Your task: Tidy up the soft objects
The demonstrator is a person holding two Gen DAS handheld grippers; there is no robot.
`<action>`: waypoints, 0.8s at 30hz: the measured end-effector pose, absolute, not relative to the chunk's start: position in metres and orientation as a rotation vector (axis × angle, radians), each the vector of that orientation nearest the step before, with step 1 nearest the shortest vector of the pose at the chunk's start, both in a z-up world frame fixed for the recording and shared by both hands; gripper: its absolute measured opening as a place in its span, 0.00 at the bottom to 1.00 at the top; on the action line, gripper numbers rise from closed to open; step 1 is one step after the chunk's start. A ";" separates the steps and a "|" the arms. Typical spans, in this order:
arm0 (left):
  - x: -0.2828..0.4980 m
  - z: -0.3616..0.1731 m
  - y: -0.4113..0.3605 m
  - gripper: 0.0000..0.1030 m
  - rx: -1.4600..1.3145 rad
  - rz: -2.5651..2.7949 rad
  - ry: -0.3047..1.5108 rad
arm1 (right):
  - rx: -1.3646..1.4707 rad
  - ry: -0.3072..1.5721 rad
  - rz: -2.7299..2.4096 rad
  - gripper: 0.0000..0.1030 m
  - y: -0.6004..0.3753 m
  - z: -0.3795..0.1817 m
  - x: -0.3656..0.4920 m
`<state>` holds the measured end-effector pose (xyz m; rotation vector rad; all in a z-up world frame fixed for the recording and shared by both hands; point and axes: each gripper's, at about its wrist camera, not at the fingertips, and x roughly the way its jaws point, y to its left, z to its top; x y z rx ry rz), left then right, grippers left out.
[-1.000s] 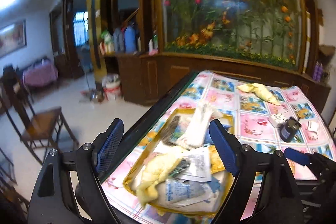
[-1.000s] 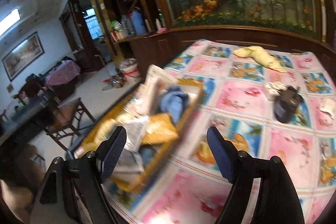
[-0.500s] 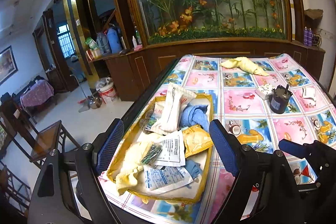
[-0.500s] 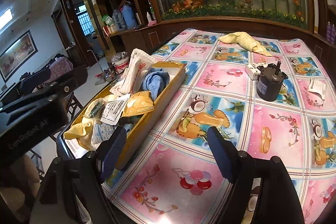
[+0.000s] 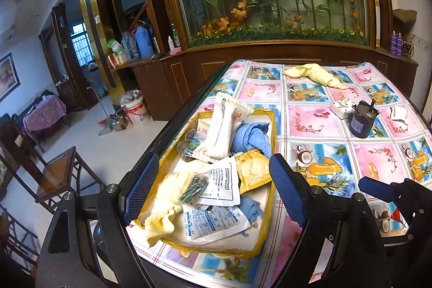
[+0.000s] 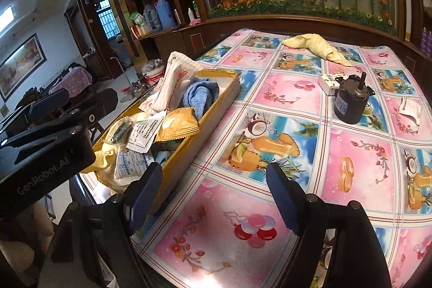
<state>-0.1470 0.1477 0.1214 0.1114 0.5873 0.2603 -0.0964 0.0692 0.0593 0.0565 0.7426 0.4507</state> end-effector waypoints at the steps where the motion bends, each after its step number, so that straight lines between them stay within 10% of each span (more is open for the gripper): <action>1: -0.147 0.121 0.148 0.82 0.110 0.259 0.589 | 0.057 0.745 0.449 0.77 0.069 0.059 -0.096; 24: -0.133 0.106 0.128 0.82 0.143 0.207 0.655 | 0.113 0.780 0.412 0.77 0.042 0.051 -0.090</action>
